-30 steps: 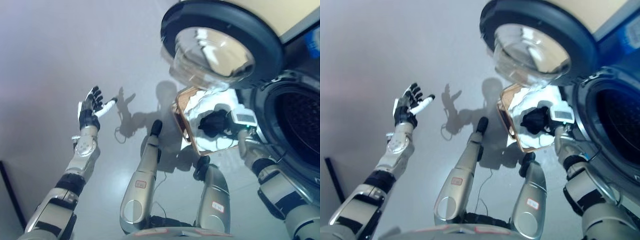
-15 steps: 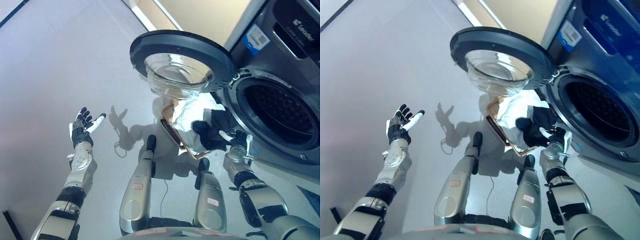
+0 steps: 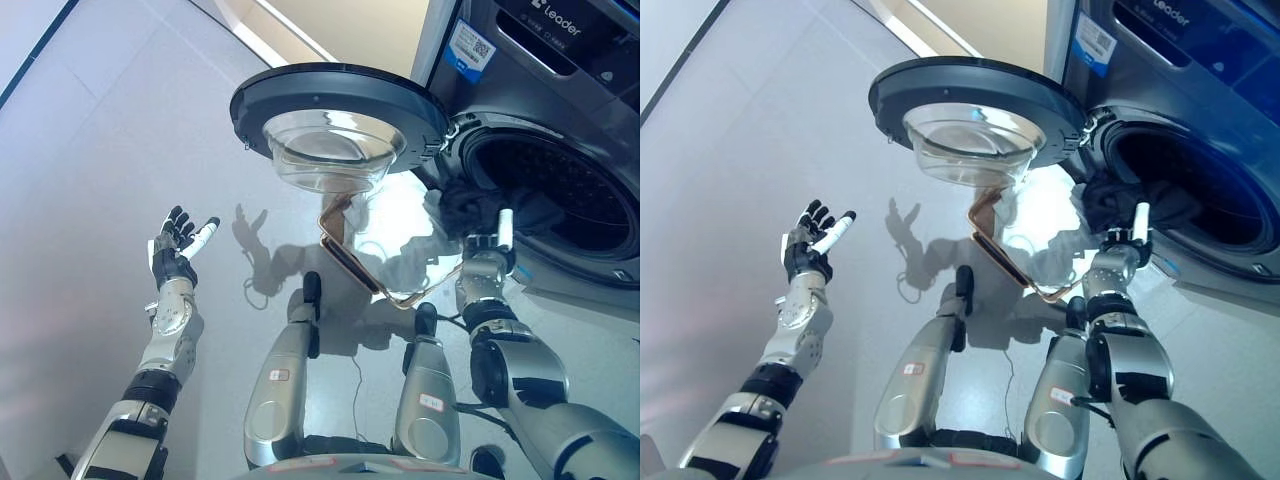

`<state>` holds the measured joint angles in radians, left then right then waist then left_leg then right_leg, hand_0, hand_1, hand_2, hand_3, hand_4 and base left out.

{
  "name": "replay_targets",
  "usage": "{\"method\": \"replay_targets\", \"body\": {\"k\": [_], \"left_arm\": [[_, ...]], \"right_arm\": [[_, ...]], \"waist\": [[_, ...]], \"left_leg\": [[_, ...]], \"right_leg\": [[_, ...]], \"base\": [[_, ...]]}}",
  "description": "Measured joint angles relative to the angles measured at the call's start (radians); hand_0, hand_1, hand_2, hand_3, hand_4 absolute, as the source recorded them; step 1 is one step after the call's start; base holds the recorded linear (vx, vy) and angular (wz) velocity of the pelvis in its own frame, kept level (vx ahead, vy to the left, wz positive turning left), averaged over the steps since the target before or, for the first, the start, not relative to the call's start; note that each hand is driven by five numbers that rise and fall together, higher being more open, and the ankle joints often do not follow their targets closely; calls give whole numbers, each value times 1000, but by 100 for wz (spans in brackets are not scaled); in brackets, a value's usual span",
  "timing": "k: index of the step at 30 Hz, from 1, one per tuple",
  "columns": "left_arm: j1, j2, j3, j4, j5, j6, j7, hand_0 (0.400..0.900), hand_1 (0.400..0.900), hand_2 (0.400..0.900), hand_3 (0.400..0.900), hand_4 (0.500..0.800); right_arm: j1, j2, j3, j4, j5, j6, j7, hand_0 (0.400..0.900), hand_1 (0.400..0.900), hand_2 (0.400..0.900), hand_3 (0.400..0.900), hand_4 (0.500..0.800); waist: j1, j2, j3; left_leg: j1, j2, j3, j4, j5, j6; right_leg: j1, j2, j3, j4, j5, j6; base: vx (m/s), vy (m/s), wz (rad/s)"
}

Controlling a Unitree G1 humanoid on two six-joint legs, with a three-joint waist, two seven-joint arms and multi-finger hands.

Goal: Put the clothes in the basket into the washing machine.

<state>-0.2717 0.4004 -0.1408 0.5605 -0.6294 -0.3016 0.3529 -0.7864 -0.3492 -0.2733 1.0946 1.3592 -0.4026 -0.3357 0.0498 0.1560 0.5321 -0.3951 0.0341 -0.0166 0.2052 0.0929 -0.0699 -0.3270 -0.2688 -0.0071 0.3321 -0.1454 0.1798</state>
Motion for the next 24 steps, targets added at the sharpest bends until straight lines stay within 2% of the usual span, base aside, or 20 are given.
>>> {"method": "replay_targets", "body": {"k": [4,7,12,13,14,15,24], "left_arm": [[5,3,3,-38,-1,-3,-10,900,900,900,900,800],[11,4,22,-68,-1,-5,-16,900,900,900,900,800],[4,5,28,-70,-1,-6,-21,900,900,900,900,800],[3,5,28,-70,-1,-6,-22,900,900,900,900,800],[3,5,27,-70,-1,-6,-22,900,900,900,900,800],[4,5,27,-69,-1,-6,-23,900,900,900,900,800],[-9,4,27,-68,-1,-6,-27,900,900,900,900,800]], "right_arm": [[-32,-157,-23,-39,-8,-17,-20,400,400,400,400,500],[-51,-236,-24,-111,-38,-33,-41,400,400,400,400,500],[-65,-265,-25,-123,-57,-37,-72,400,400,400,400,500],[-58,-265,-22,-123,-64,-37,-72,435,435,435,435,521],[-48,-266,-17,-123,-85,-37,-72,616,616,616,616,629],[-46,-266,-13,-121,-92,-37,-72,900,900,900,900,800],[-43,-263,36,-75,-162,-33,-37,900,900,900,900,800]], "waist": [[7,24,-16],[6,28,-19],[6,29,-19],[6,29,-19],[7,28,-19],[6,28,-19],[-1,26,-17]], "left_leg": [[0,-16,-3,-23,5,7],[0,-21,-11,-32,5,7],[0,-20,-18,-36,5,7],[0,-20,-17,-37,5,6],[-1,-19,-18,-37,4,6],[-1,-18,-19,-37,4,5],[-3,-15,-23,-35,4,4]], "right_leg": [[6,-10,-5,-24,9,11],[10,-13,-6,-38,12,13],[19,-9,-8,-51,12,13],[19,-7,-8,-53,12,12],[19,-6,-8,-54,13,12],[19,-5,-7,-54,13,12],[21,-1,-6,-55,13,11]], "base": [[29,-39,1],[8,-31,-3],[21,-49,-2],[1,-53,-1],[-1,-55,0],[2,-47,0],[1,-8,0]]}}
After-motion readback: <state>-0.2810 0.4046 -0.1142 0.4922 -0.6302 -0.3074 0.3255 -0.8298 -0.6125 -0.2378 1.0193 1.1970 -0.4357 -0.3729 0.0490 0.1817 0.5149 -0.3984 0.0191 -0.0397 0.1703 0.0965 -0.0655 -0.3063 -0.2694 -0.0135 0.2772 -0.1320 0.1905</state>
